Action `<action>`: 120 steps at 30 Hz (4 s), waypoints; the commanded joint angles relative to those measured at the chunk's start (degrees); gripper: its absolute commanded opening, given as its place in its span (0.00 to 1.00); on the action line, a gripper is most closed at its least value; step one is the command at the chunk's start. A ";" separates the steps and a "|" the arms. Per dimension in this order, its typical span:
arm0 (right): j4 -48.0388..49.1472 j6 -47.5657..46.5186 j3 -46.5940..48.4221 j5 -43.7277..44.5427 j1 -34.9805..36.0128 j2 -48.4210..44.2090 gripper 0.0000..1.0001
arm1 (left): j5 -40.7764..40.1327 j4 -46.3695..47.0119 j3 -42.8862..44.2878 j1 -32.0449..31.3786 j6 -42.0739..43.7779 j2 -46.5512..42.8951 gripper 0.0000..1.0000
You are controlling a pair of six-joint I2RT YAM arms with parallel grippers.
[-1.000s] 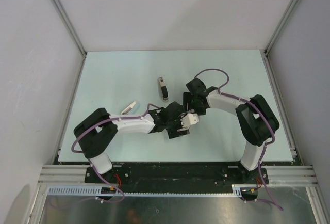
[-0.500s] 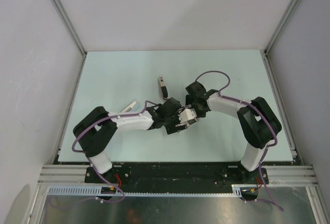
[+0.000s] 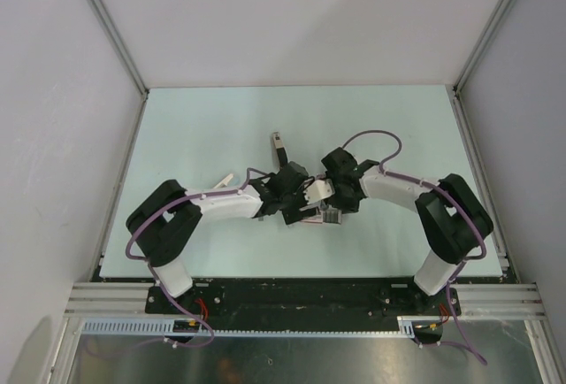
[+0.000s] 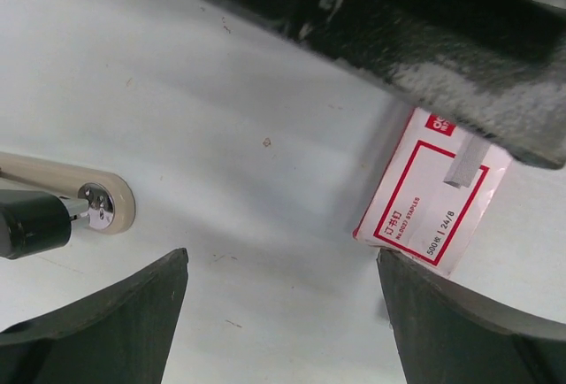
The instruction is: Unload the staples from the stapler
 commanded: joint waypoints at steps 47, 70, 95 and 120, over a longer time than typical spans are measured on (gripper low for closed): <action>7.34 0.34 -4.05 23.04 13.57 -22.92 0.80 | 28.73 -24.80 -4.33 24.86 -27.31 -18.80 0.87; 12.59 0.09 -9.99 25.97 16.12 -26.50 0.57 | 18.43 -24.28 2.71 22.22 -36.91 -1.14 0.66; 11.97 0.23 -10.58 25.57 15.77 -28.73 0.50 | 12.18 -24.28 2.84 18.37 -36.19 0.74 0.32; 32.57 -5.49 -10.35 -11.72 6.68 -35.69 0.74 | 55.53 -24.84 27.45 28.81 -41.70 -12.06 0.15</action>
